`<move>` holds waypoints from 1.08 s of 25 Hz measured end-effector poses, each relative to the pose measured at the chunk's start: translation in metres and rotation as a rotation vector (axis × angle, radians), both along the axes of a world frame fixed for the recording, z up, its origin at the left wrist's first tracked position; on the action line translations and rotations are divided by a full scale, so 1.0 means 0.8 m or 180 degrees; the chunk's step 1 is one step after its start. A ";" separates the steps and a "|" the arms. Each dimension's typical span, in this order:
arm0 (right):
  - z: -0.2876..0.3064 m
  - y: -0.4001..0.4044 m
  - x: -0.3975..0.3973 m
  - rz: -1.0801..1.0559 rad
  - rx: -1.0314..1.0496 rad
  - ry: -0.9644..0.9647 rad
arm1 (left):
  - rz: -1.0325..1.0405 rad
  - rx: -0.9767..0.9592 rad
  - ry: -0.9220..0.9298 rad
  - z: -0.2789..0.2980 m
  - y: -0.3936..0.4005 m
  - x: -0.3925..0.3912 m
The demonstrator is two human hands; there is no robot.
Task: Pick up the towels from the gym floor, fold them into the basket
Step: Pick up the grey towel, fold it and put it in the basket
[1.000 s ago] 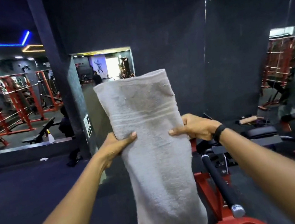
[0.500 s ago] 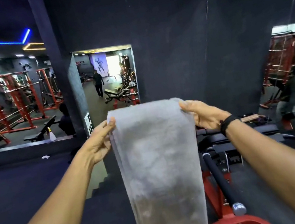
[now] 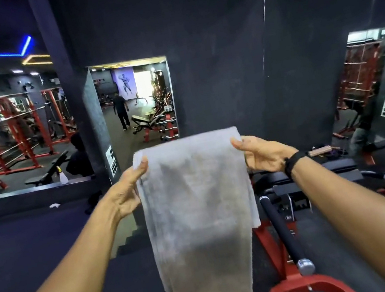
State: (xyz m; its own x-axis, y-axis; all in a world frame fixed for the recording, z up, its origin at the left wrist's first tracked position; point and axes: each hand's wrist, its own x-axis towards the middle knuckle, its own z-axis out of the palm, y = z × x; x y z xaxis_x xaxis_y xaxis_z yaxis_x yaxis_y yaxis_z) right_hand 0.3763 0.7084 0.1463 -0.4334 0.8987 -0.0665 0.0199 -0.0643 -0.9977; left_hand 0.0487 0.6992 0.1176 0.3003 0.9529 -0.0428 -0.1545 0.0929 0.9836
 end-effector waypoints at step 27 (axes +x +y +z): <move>-0.016 -0.012 -0.013 -0.0694 0.0105 -0.0445 | 0.0937 0.0361 0.0808 -0.009 -0.007 0.000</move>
State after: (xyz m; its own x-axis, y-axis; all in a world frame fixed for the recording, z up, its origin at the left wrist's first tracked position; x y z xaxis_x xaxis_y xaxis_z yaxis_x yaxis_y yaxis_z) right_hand 0.3662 0.6986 0.1336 -0.2178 0.9726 -0.0812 0.1471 -0.0495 -0.9879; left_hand 0.0486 0.6936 0.1100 0.0073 0.9995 0.0299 0.0908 -0.0304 0.9954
